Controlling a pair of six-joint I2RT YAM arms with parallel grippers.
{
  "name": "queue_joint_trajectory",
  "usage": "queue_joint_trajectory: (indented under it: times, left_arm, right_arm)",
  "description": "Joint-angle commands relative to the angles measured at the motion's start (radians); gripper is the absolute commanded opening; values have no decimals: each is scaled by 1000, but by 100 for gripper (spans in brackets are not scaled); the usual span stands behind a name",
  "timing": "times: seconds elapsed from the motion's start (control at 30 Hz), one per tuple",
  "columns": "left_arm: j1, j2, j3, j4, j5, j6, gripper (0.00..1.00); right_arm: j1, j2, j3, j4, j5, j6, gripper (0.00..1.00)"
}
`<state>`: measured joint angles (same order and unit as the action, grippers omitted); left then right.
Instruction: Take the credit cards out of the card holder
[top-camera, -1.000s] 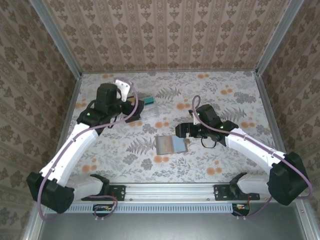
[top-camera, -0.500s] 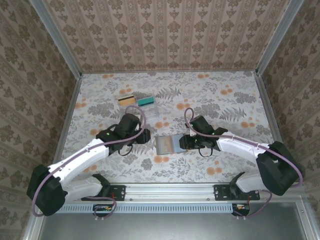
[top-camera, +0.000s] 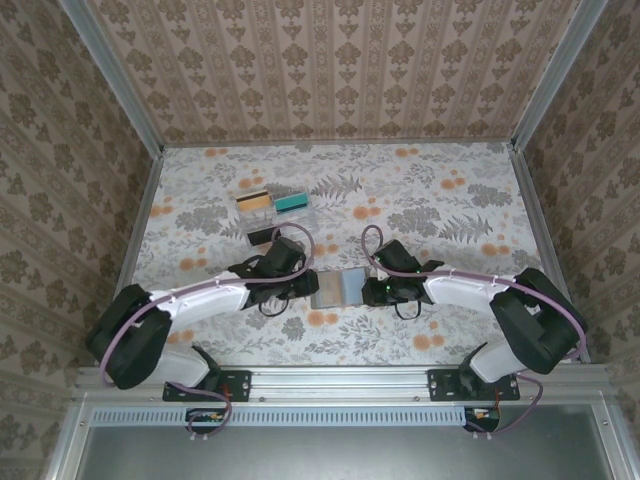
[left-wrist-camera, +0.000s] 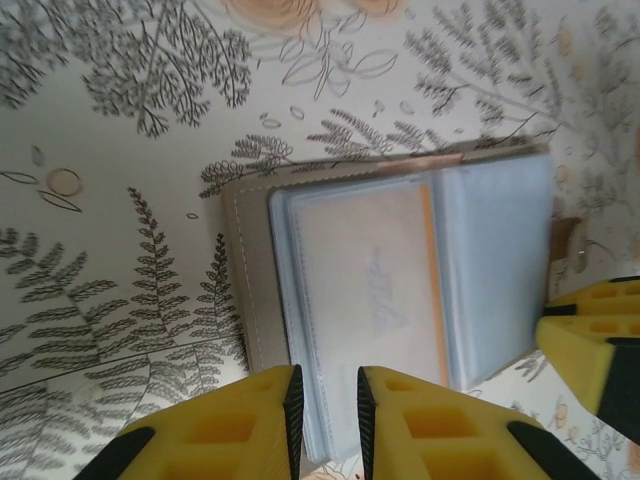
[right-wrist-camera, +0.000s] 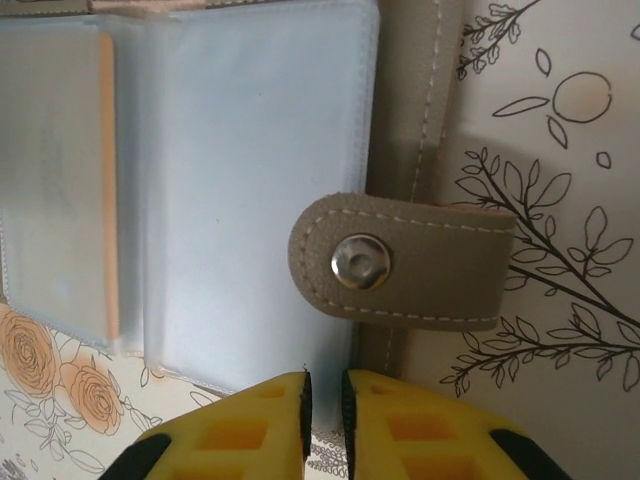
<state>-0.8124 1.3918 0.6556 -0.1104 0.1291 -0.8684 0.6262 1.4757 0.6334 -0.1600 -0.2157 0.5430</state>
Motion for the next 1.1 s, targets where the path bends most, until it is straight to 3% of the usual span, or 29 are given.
queue_joint_trajectory:
  times: [0.0,0.67,1.07]
  left_arm:
    - [-10,36,10,47,34,-20,24]
    - [-13,159,26,111,76,-21,25]
    - [-22,159,26,175,131,-11,42]
  right_arm:
    - [16,7,-21,4,23,20,18]
    - [26,-3,-40,10,30,39,18]
    - [29,17,-38,16,22,43,19]
